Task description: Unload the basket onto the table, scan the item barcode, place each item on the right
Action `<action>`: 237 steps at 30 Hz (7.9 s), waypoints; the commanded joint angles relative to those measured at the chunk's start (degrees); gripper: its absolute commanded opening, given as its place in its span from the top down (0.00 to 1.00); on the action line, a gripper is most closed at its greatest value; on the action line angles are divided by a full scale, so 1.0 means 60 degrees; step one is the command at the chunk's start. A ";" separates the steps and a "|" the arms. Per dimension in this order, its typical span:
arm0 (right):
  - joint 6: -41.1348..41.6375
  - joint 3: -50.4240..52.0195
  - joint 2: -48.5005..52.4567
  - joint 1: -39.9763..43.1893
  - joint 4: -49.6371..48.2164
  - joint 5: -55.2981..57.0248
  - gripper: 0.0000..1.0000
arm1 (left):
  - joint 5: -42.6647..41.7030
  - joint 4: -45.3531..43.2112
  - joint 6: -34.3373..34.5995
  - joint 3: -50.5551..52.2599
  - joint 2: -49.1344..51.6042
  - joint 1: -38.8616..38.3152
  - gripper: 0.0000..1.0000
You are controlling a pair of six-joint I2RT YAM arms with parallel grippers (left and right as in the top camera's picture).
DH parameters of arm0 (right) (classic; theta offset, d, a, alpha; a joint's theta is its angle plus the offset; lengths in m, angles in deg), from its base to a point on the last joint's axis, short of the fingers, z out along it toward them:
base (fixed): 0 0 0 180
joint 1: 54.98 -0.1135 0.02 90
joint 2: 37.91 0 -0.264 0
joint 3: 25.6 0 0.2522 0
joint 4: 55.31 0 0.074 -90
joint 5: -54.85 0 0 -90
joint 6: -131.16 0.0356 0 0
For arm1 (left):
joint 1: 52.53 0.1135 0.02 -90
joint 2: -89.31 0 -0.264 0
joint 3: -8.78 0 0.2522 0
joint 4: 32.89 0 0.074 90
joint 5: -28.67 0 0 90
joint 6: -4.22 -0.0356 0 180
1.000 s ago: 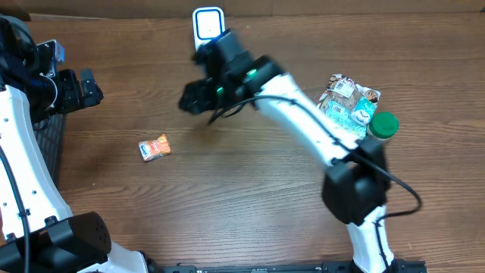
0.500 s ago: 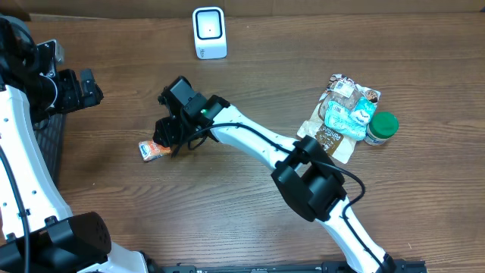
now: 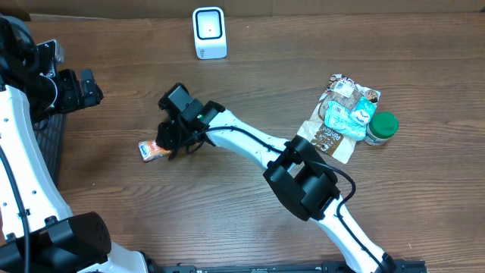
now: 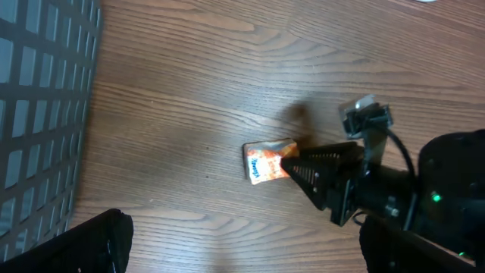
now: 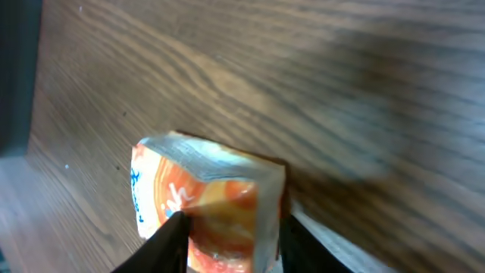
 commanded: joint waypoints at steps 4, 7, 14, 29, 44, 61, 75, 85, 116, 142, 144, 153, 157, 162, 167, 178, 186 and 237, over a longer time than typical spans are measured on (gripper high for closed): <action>0.0051 -0.0098 0.0521 -0.0244 -0.0066 0.0233 0.80 | -0.0015 -0.0018 -0.0186 -0.0018 0.0011 0.0015 0.01; 0.0047 -0.0102 0.0546 -0.0189 0.0007 0.0168 0.96 | -0.0015 -0.0018 -0.0186 -0.0018 0.0011 0.0015 0.00; 0.0051 -0.0138 -0.0306 0.0423 0.0586 0.0171 0.96 | -0.0015 -0.0018 -0.0186 -0.0018 0.0011 0.0015 0.00; 0.1872 0.0084 -0.1727 0.2280 0.4641 0.0576 0.96 | -0.0015 -0.0018 -0.0186 -0.0018 0.0011 0.0015 0.01; -0.4721 -0.0051 -0.1730 0.2459 0.6273 0.0750 0.40 | -0.0015 -0.0018 -0.0186 -0.0018 0.0011 0.0015 0.01; -0.9329 0.0448 -0.1435 0.2878 0.3912 0.0135 0.44 | -0.0015 -0.0018 -0.0186 -0.0018 0.0011 0.0015 0.00; -0.9318 0.1668 -0.1435 0.2830 0.2907 -0.0699 0.53 | -0.0015 -0.0018 -0.0186 -0.0018 0.0011 0.0015 0.01; -0.8426 0.1971 -0.1435 0.2830 0.2940 -0.0922 0.67 | -0.0015 -0.0018 -0.0186 -0.0018 0.0011 0.0015 0.00; 0.1231 0.1209 -0.1905 0.3166 0.3778 0.0175 0.66 | -0.0015 -0.0022 -0.0186 -0.0018 0.0011 0.0018 0.00; -0.3133 0.1184 -0.1905 0.3617 0.4149 -0.1366 0.68 | -0.0015 -0.0022 -0.0186 -0.0018 0.0011 0.0015 0.01; -0.2860 0.1220 -0.1905 0.3617 0.4087 -0.1337 0.68 | -0.0015 -0.0018 -0.0186 -0.0018 0.0011 0.0015 0.01; -0.1891 0.2124 -0.1800 0.3617 0.3031 -0.1198 0.76 | -0.0015 -0.0022 -0.0186 -0.0018 0.0011 0.0015 0.00; -0.1770 0.2441 -0.1723 0.3617 0.2863 -0.1206 0.80 | -0.0015 -0.0022 -0.0186 -0.0018 0.0011 0.0015 0.01; -0.1770 0.2688 -0.1723 0.3617 0.2820 -0.1348 0.91 | -0.0015 -0.0022 -0.0186 -0.0018 0.0011 0.0015 0.01; -0.1770 0.2659 -0.1749 0.3621 0.2794 -0.2127 0.96 | -0.0015 -0.0018 -0.0186 -0.0018 0.0011 0.0015 0.00; -0.1781 0.2171 -0.3268 0.4787 0.3078 -0.6867 0.96 | -0.0015 -0.0022 -0.0186 -0.0018 0.0011 0.0015 0.00; -0.1814 0.2175 -0.3676 0.5763 0.2758 -1.0765 0.96 | -0.0015 -0.0018 -0.0186 -0.0018 0.0011 0.0015 0.00; -0.2065 -0.2605 -0.3610 0.3490 0.4109 0.5289 0.96 | -0.0015 -0.0022 -0.0186 -0.0018 0.0011 0.0015 0.00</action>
